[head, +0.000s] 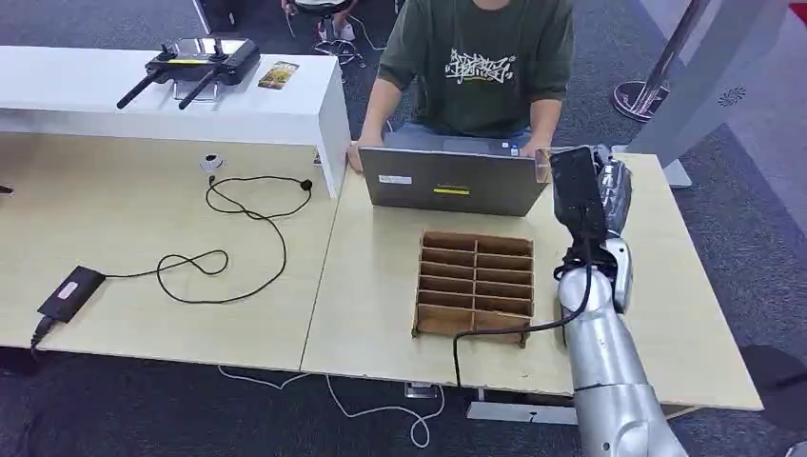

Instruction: Pass the card to the sensor for recognition and then transmit it.

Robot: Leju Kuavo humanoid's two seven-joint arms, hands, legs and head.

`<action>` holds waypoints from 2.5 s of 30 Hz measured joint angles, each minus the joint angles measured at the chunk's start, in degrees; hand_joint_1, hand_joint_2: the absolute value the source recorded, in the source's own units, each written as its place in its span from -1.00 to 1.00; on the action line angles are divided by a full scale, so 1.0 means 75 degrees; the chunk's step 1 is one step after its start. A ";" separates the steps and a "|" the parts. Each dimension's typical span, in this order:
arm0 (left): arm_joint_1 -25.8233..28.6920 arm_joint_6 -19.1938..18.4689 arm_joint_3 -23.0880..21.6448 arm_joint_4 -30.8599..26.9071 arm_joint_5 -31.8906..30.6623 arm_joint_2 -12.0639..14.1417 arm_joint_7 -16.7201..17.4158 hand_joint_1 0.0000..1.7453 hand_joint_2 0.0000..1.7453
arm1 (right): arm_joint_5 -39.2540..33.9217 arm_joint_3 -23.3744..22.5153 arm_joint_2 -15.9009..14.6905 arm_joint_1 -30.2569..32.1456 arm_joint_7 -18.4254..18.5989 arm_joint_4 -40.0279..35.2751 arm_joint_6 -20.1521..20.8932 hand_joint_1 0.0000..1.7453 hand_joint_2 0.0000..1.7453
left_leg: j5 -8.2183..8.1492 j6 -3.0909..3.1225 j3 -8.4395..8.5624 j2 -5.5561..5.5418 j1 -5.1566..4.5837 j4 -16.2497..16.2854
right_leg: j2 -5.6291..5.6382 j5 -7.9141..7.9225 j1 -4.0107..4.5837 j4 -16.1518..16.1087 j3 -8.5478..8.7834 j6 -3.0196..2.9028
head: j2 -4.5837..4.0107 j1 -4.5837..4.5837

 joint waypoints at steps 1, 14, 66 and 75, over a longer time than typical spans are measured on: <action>0.0000 0.0003 0.0015 0.0000 0.0000 0.0000 0.0006 -1.00 -1.00 | 0.0000 -0.0012 -0.0006 -0.0005 -0.0003 0.0038 -0.0003 1.00 1.00 | 0.0000 0.0000 0.0000 0.0000 0.0000 0.0000 | 0.0000 0.0000 0.0000 0.0000 0.0000 0.0000 | 0.0000 -0.0003; -0.0007 0.0003 0.0055 0.0000 0.0047 0.0003 0.0046 -1.00 -1.00 | -0.0142 -0.0137 -0.0047 -0.0133 -0.0081 0.0384 -0.0172 1.00 1.00 | 0.0000 0.0000 0.0000 0.0000 0.0000 0.0000 | 0.0000 0.0000 0.0000 0.0000 0.0000 0.0000 | 0.0000 -0.0003; -0.0044 0.0396 0.0286 -0.0003 0.0551 -0.0085 -0.0084 -1.00 -1.00 | -0.0661 -0.1332 -0.1241 0.1179 -0.0113 0.0725 -0.1043 1.00 1.00 | -0.0003 0.0004 -0.0004 -0.0006 -0.0001 0.0003 | -0.0007 0.0002 -0.0005 -0.0004 0.0000 0.0006 | 0.0000 -0.0006; -0.0066 0.0426 0.0286 -0.0003 0.0548 -0.0067 0.0047 -1.00 -1.00 | -0.0495 -0.1413 -0.1087 0.1945 0.0096 -0.0210 -0.0912 1.00 1.00 | -0.0002 0.0004 -0.0003 -0.0004 -0.0001 0.0003 | -0.0005 0.0003 -0.0006 -0.0004 0.0000 0.0006 | 0.0000 -0.0006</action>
